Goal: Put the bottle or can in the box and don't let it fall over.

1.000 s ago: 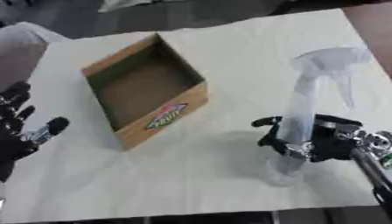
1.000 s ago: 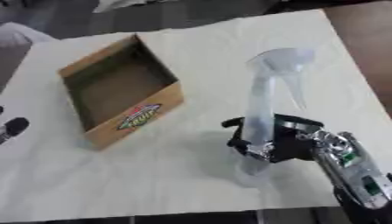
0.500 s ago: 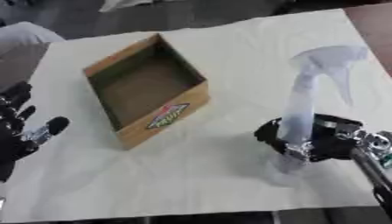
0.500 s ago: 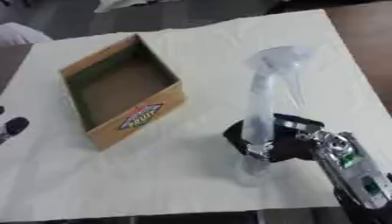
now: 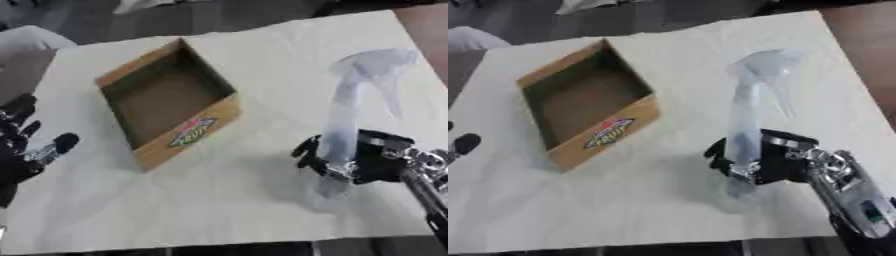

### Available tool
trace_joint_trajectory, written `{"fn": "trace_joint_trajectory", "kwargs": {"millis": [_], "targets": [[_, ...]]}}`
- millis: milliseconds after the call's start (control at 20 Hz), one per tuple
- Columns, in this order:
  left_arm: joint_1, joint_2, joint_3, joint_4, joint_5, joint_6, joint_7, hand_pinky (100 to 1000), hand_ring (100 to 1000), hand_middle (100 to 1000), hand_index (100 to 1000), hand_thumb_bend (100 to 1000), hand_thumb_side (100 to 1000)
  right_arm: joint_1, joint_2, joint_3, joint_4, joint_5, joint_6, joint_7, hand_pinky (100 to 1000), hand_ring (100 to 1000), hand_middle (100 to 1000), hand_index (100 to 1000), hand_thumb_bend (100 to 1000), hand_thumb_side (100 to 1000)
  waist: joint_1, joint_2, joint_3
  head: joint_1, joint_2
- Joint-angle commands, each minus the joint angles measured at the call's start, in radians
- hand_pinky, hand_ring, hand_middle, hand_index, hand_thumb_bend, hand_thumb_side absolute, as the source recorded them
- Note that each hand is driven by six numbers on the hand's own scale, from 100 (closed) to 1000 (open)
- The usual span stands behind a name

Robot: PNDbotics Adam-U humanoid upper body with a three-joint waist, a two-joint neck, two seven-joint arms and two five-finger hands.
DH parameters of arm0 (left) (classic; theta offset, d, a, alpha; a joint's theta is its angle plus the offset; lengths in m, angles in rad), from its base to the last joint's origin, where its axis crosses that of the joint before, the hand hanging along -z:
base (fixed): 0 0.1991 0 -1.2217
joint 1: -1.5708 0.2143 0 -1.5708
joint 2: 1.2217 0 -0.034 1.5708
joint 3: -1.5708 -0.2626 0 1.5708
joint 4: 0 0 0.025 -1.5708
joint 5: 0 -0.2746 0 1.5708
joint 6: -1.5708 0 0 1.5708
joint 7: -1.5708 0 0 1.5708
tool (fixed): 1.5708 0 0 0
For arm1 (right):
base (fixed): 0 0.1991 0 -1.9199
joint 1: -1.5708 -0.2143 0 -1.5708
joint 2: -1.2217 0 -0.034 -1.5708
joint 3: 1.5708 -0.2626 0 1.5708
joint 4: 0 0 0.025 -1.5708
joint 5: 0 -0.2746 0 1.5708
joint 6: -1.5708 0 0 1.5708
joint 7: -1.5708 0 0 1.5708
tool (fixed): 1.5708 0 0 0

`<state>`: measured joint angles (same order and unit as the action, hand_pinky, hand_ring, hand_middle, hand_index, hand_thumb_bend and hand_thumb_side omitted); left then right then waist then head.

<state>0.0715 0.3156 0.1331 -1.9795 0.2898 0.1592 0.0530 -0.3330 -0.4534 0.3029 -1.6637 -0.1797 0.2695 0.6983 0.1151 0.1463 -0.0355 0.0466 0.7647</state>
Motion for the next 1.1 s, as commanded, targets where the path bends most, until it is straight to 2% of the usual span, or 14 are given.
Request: {"fn": "trace_joint_trajectory", "kwargs": {"millis": [50,350,500,600,1100], "targets": [[-0.003,0.014,0.01,-0.02,0.003,-0.001,-0.004,1000,1000,940,777,831,100,0.004,-0.021,0.0,0.016,0.019,0.006,-0.008,902,727,751,227,100,250,-0.002,-0.007,0.0,0.003,0.005],[-0.003,0.014,0.01,-0.02,0.002,-0.002,-0.005,1000,1000,936,776,831,100,0.006,-0.022,0.0,0.017,0.018,0.009,-0.016,881,702,741,220,100,245,-0.003,-0.007,0.0,0.004,0.005],[-0.003,0.014,0.011,-0.02,0.001,-0.001,-0.005,1000,1000,937,775,824,100,0.007,-0.021,-0.001,0.018,0.012,0.011,-0.021,780,694,737,217,100,247,-0.003,-0.007,0.0,0.004,0.005],[-0.003,0.014,0.011,-0.02,0.001,-0.001,-0.005,1000,1000,937,774,820,100,0.007,-0.022,-0.001,0.018,0.007,0.012,-0.022,748,692,736,216,100,246,-0.003,-0.008,-0.001,0.004,0.005],[-0.002,0.013,0.012,-0.02,0.0,0.002,-0.006,1000,1000,938,771,817,100,0.007,-0.023,-0.002,0.018,0.019,0.016,-0.021,826,675,720,204,100,234,-0.003,-0.006,-0.002,0.006,0.005]]}}
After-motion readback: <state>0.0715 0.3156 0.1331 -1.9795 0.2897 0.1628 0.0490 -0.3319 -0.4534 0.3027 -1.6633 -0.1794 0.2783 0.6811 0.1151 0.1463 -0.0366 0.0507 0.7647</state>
